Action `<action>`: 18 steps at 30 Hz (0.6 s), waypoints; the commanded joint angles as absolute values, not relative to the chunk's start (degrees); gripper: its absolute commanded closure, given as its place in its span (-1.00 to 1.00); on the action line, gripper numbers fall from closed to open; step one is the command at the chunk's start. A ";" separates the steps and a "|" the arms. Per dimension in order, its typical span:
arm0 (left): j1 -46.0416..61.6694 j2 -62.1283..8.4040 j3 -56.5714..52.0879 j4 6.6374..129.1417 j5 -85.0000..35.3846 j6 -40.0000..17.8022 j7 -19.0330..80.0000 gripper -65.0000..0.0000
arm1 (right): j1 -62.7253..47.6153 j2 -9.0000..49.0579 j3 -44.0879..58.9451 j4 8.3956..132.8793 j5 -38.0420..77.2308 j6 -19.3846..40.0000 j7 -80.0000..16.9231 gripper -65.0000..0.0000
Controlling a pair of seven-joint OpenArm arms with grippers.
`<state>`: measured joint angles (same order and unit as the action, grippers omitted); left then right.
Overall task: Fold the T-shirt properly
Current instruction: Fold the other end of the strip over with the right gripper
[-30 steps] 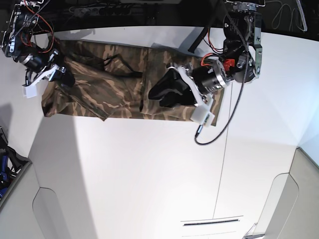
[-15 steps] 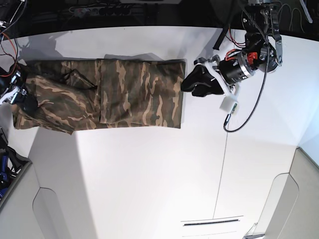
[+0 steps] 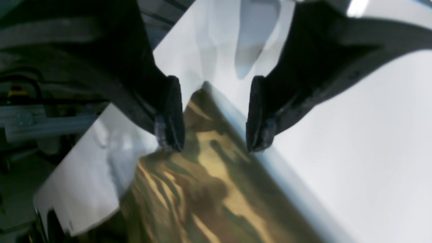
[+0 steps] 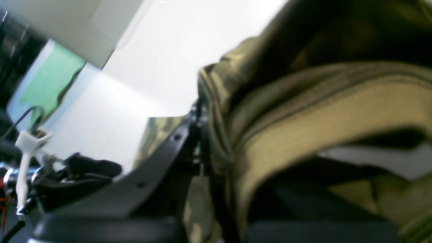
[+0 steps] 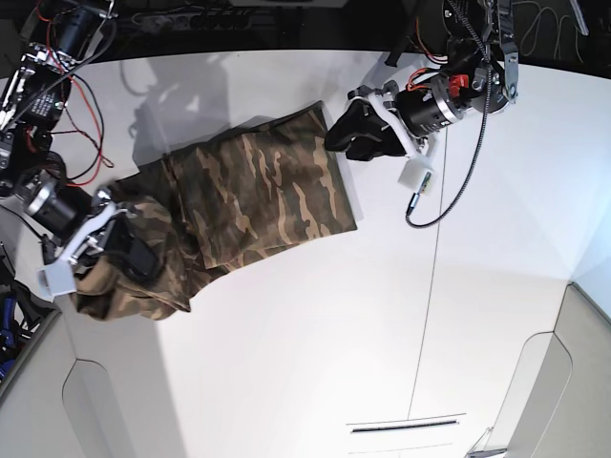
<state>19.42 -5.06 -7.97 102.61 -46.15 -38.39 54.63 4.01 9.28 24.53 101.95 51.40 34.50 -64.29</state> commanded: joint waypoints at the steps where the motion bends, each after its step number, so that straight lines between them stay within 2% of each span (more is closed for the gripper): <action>1: 19.20 -5.26 -7.18 103.33 -47.11 -39.20 53.78 -0.02 | 5.04 8.67 22.24 103.90 51.22 34.74 -62.28 1.00; 4: 19.20 -5.26 -5.26 103.33 -46.15 -39.20 53.78 -0.02 | 5.06 6.90 12.88 104.27 45.30 34.72 -59.99 1.00; 5: 19.20 -5.23 -4.93 103.33 -45.95 -39.20 53.78 -0.02 | 5.06 6.48 9.39 104.12 42.81 34.70 -59.61 0.91; 7: 19.18 -5.26 -4.82 103.33 -46.00 -39.20 53.78 -0.02 | 5.02 6.20 2.37 103.59 38.50 34.26 -58.70 0.21; 8: 19.18 -5.26 -4.84 103.33 -46.00 -39.18 53.76 -0.02 | 5.02 6.15 -1.04 103.35 36.75 34.00 -58.70 -0.06; 9: 19.18 -5.26 -4.84 103.33 -46.00 -39.18 53.76 -0.02 | 5.02 6.17 -4.51 103.13 35.42 33.58 -58.70 -0.22; 14: 19.20 -5.26 -4.84 103.33 -45.98 -39.20 53.76 -0.02 | 5.04 6.15 -17.67 103.11 31.44 33.17 -57.65 -0.26; 18: 19.25 -5.74 -4.97 103.33 -46.00 -39.18 53.84 -0.02 | 5.04 5.91 -22.17 103.13 29.50 32.32 -56.14 -0.26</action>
